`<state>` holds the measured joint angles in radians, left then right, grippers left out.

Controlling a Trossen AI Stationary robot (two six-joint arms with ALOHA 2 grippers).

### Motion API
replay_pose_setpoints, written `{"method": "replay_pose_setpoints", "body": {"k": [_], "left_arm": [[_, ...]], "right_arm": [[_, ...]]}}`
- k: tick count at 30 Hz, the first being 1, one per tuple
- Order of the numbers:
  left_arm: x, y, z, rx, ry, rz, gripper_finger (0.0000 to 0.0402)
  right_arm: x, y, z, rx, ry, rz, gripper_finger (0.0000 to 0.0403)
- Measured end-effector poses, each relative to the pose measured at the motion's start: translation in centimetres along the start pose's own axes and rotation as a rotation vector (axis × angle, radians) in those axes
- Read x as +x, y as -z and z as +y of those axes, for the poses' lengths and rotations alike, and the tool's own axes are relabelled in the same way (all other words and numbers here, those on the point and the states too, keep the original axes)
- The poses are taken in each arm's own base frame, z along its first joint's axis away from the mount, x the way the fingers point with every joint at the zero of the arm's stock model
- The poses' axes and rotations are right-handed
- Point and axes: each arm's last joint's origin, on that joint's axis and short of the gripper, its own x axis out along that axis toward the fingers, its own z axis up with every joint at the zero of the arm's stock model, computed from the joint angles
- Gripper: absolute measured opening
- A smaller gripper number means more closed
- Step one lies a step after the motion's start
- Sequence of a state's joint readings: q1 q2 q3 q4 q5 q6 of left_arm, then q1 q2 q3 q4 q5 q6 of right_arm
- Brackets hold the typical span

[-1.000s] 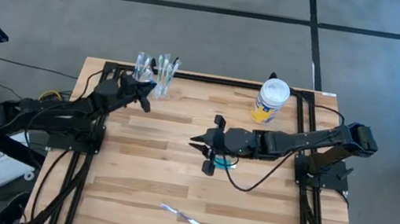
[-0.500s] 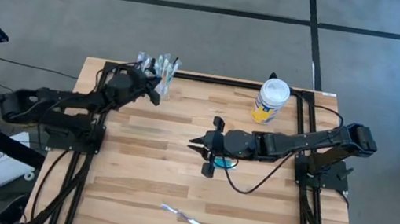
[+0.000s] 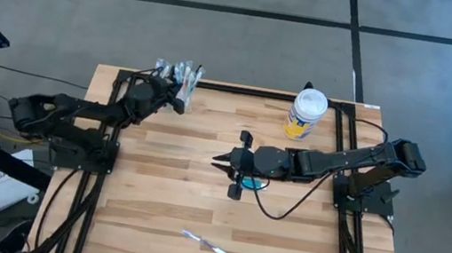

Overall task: Pick & Place toothbrushing station
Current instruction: Put the blue toothbrush into the transparent organizer

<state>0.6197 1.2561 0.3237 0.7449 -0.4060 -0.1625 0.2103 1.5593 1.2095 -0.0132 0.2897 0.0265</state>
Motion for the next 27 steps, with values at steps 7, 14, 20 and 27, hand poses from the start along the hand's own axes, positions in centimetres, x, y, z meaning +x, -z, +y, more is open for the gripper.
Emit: {"method": "replay_pose_setpoints", "body": {"k": [7, 14, 20, 27], "left_arm": [[1.0, 1.2, 0.2, -0.024, -0.028, 0.033, 0.0008], [1.4, 2.1, 0.1, -0.027, -0.027, 0.075, 0.0008], [1.6, 2.8, 0.1, -0.018, -0.022, 0.105, 0.0008], [1.9, 3.5, 0.1, -0.009, -0.028, 0.136, 0.0013]], "right_arm": [[0.0, 0.0, 0.0, -0.008, 0.000, 0.001, 0.0061], [0.0, 0.0, 0.0, -0.011, 0.000, 0.003, 0.0061], [0.0, 0.0, 0.0, -0.012, 0.000, 0.004, 0.0061], [0.0, 0.0, 0.0, -0.012, 0.000, 0.005, 0.0061]]}}
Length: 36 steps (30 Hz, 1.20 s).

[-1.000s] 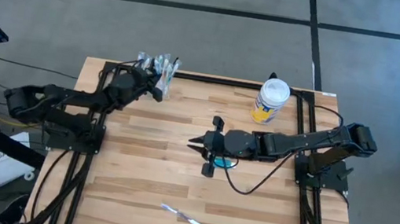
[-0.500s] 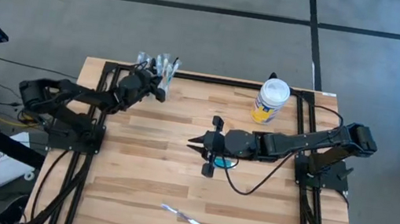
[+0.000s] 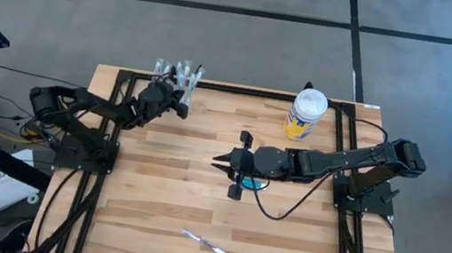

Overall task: Pick & Place toothbrushing station
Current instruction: Put the blue toothbrush into the transparent organizer, then put the blue mouthwash into the transparent organizer

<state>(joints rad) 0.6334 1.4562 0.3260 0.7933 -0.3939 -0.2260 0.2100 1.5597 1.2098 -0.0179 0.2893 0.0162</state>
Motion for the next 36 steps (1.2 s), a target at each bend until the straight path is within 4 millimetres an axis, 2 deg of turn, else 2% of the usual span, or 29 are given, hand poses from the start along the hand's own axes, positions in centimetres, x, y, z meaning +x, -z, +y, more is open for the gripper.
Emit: {"method": "replay_pose_setpoints", "body": {"k": [8, 26, 36], "left_arm": [[0.0, 0.0, -0.1, 0.004, 0.018, 0.005, 0.0025], [-0.1, 0.0, -0.2, 0.004, 0.068, 0.016, 0.0146], [-1.6, -1.7, -1.2, -0.011, 0.145, -0.066, 0.0162]], "right_arm": [[0.0, 0.1, 0.0, -0.001, 0.000, 0.011, 0.0061], [0.0, 0.1, 0.0, -0.001, 0.000, 0.012, 0.0061], [0.0, 0.1, 0.0, -0.002, 0.001, 0.015, 0.0061]]}}
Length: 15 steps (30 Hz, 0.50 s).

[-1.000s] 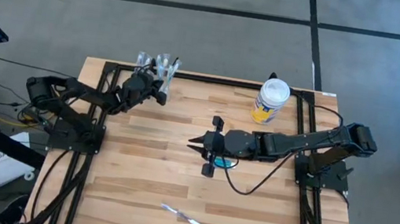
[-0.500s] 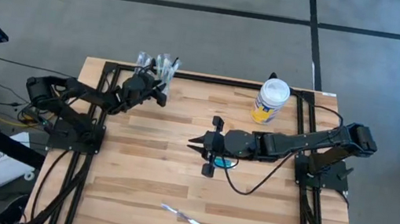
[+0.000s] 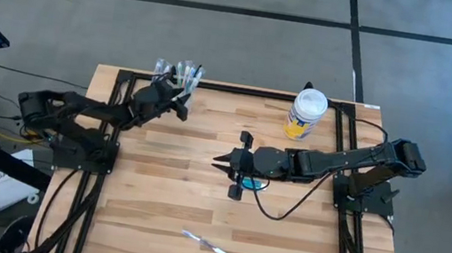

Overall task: Pick & Place toothbrushing station
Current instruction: Put the blue mouthwash into the transparent organizer

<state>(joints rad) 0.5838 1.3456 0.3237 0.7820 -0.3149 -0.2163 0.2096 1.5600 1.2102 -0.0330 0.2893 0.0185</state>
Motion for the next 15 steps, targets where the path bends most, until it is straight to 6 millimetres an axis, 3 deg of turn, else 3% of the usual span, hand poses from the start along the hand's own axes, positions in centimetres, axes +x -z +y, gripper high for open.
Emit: {"method": "replay_pose_setpoints", "body": {"k": [8, 15], "left_arm": [[-1.9, -0.7, -1.0, 0.061, 0.069, 0.011, 0.0151], [-3.9, -0.6, -3.0, 0.130, 0.256, 0.062, 0.0143]], "right_arm": [[0.0, 0.3, 0.0, 0.011, -0.001, 0.035, 0.0061], [-0.1, 1.3, 0.1, 0.042, -0.005, 0.132, 0.0061]]}}
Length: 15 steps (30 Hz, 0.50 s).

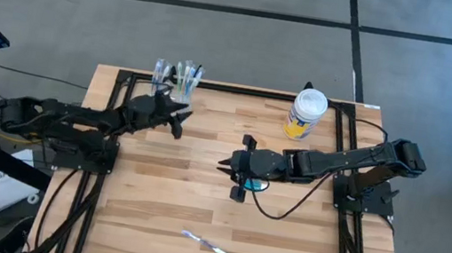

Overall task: Pick & Place toothbrushing station
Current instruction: Put the blue mouthwash into the transparent organizer

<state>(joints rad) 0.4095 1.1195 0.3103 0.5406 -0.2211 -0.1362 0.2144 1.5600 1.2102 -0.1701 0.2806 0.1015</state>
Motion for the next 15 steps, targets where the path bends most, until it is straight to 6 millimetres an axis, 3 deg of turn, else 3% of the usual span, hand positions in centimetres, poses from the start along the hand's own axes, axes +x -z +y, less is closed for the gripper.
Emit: {"method": "replay_pose_setpoints", "body": {"k": [15], "left_arm": [[-1.9, 0.9, -5.4, 0.098, 0.271, 0.015, 0.0135]], "right_arm": [[-1.0, 2.2, 2.4, 0.011, -0.058, 0.189, 0.0061]]}}
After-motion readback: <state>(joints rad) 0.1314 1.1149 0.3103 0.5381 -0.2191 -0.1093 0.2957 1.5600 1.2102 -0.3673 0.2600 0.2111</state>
